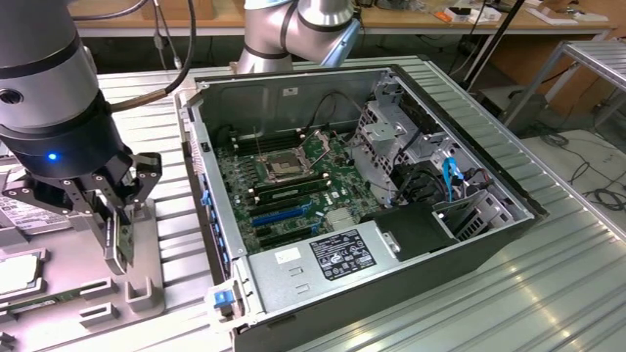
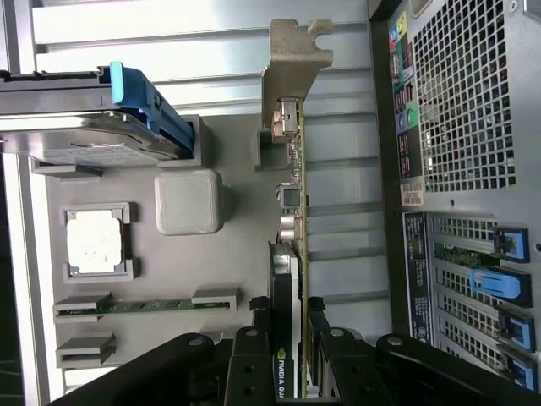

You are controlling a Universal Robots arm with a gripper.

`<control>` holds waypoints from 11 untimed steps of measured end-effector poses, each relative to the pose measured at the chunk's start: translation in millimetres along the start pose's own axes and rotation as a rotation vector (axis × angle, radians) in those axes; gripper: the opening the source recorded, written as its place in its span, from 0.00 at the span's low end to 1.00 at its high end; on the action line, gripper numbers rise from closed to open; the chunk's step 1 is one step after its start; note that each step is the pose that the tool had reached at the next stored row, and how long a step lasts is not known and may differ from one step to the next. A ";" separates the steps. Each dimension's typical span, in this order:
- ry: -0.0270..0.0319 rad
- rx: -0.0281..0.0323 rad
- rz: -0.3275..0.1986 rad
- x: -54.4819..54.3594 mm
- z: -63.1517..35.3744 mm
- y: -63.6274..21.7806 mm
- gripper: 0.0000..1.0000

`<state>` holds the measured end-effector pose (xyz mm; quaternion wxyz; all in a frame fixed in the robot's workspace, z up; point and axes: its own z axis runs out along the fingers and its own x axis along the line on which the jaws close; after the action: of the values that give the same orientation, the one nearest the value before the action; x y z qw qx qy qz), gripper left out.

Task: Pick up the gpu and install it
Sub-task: 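Pick up the gpu and move the gpu toward the slot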

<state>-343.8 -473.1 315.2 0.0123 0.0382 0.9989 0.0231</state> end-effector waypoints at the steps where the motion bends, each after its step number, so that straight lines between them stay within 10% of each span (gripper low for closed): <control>1: 0.0000 -0.0001 0.000 0.0 -2.0 0.1 0.27; 11: -0.0001 -0.0001 0.000 -0.2 -7.2 0.3 0.27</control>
<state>-343.8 -473.2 322.4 0.0123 0.0381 0.9989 0.0232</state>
